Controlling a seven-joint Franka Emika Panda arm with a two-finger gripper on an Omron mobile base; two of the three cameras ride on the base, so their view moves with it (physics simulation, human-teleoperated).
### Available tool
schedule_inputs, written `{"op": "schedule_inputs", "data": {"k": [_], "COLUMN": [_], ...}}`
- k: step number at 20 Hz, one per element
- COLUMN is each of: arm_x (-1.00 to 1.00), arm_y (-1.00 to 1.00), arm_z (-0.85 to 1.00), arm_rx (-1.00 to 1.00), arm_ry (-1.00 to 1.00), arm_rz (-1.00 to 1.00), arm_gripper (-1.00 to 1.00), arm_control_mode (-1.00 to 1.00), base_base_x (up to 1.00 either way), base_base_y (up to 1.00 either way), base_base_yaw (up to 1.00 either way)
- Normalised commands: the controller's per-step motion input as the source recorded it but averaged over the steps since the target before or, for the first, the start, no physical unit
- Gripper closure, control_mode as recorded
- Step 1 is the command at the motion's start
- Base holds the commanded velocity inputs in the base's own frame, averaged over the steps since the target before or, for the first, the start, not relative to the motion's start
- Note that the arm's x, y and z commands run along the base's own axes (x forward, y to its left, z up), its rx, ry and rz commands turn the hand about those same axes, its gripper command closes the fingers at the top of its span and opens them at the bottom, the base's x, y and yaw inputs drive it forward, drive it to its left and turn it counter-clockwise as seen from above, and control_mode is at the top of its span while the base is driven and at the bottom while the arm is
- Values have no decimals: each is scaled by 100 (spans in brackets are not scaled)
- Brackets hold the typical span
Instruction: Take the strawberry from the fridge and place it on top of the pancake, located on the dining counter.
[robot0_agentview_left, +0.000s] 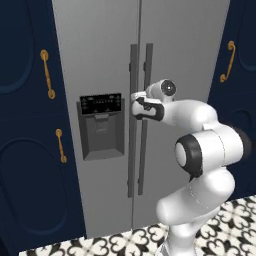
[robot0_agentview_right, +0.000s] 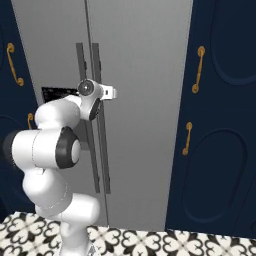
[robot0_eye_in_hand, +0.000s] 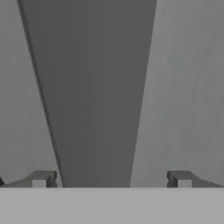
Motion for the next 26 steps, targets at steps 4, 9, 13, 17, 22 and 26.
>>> {"op": "schedule_inputs", "data": {"k": [4,9,13,17,22,26], "arm_x": [15,-32,-98,-99,-100,-99], "arm_y": [0,-4,-49,-81,-97,-100], "arm_z": [-1,0,0,5,12,4], "arm_rx": [0,0,0,0,1,5], "arm_ry": [0,0,2,14,22,23], "arm_rz": [7,-1,-8,-7,-8,-11], "arm_gripper": [100,100,100,100,100,-100], "arm_control_mode": [-100,-100,-100,-100,-100,-100], "base_base_x": [0,0,0,0,0,0], "base_base_y": [0,0,0,0,0,0], "base_base_yaw": [0,0,0,0,0,0]}}
